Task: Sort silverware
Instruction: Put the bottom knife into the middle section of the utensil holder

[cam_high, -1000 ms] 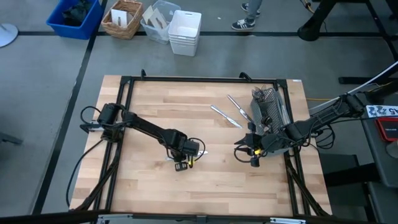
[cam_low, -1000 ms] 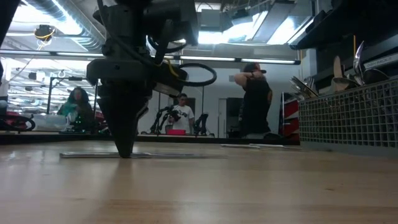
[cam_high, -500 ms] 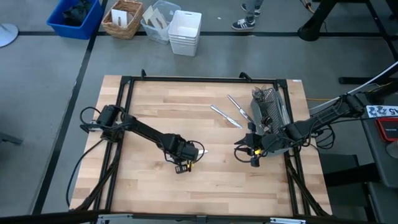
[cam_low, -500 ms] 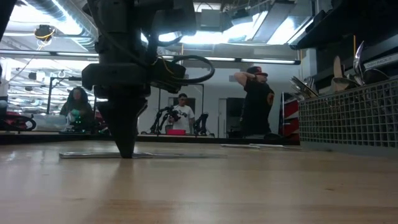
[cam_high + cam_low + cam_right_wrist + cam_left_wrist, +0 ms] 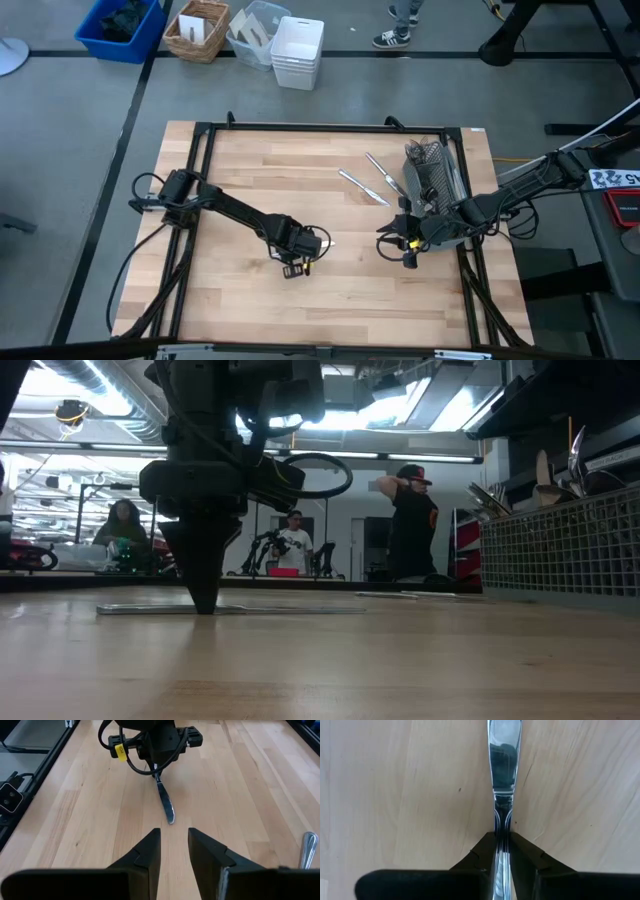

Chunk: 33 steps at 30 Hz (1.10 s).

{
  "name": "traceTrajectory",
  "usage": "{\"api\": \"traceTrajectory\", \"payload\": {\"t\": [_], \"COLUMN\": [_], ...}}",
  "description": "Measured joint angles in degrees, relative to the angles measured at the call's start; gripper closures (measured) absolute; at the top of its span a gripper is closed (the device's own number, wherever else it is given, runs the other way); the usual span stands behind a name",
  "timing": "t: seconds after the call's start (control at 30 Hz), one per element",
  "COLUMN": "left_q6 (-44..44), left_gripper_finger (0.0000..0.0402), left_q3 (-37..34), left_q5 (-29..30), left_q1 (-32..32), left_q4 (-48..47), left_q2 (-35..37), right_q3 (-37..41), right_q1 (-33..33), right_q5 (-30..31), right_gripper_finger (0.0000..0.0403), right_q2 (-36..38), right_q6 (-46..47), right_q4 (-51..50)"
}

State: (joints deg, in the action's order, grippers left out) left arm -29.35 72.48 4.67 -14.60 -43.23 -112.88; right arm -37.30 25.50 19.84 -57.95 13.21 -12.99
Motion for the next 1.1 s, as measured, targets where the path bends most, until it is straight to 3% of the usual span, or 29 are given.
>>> {"api": "traceTrajectory", "payload": {"t": [0.77, 1.1], "left_q6": [1.21, 2.34], "left_gripper_finger": [0.0371, 0.0365], "left_q3": [2.21, 2.25], "left_q5": [-2.75, -6.39], "left_q1": [2.47, 4.09], "left_q4": [3.09, 10.38], "left_q2": [-0.26, -0.13], "right_q3": [0.00, 0.00], "right_q1": [-0.02, -0.02], "right_q5": [0.00, -0.89], "right_gripper_finger": [0.0301, 0.0301], "right_q2": [0.00, 0.00], "right_q6": [0.00, -0.01], "right_q4": [-0.01, -0.01]}}
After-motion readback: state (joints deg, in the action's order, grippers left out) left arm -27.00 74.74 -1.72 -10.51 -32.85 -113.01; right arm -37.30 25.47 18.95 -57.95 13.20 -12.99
